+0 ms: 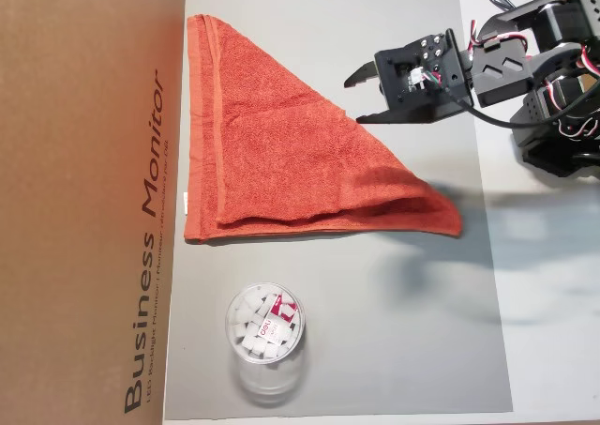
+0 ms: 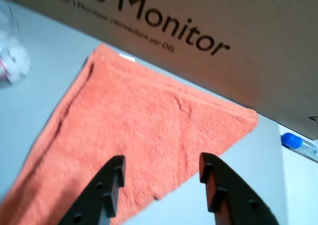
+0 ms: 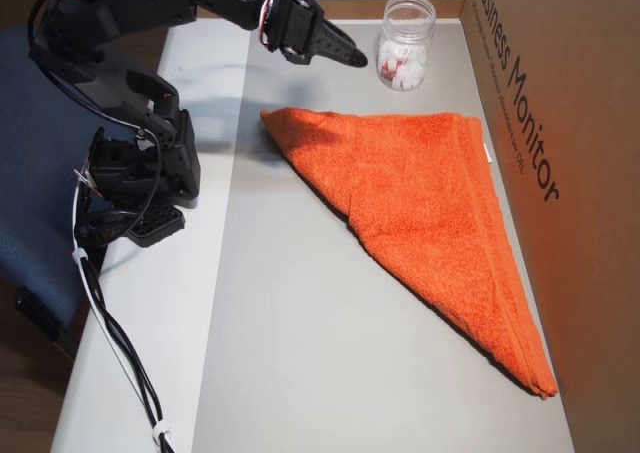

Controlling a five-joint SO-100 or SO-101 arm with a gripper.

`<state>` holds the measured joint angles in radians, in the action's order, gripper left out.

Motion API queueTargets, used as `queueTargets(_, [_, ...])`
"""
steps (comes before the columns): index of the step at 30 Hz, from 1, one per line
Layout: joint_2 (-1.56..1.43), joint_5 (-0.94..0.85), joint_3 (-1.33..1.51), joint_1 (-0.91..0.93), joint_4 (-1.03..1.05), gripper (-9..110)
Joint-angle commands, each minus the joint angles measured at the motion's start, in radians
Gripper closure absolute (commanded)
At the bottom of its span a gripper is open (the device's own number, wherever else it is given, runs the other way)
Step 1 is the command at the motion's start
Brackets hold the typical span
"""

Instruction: Fold the blanket.

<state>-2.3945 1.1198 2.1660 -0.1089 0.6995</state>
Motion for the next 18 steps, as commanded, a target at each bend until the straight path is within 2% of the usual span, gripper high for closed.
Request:
queueTargets(1, [-0.091, -0.104, -0.018, -0.008, 0.110, 87])
queueTargets(18, [-0.252, -0.557, -0.021, -0.021, 0.495, 87])
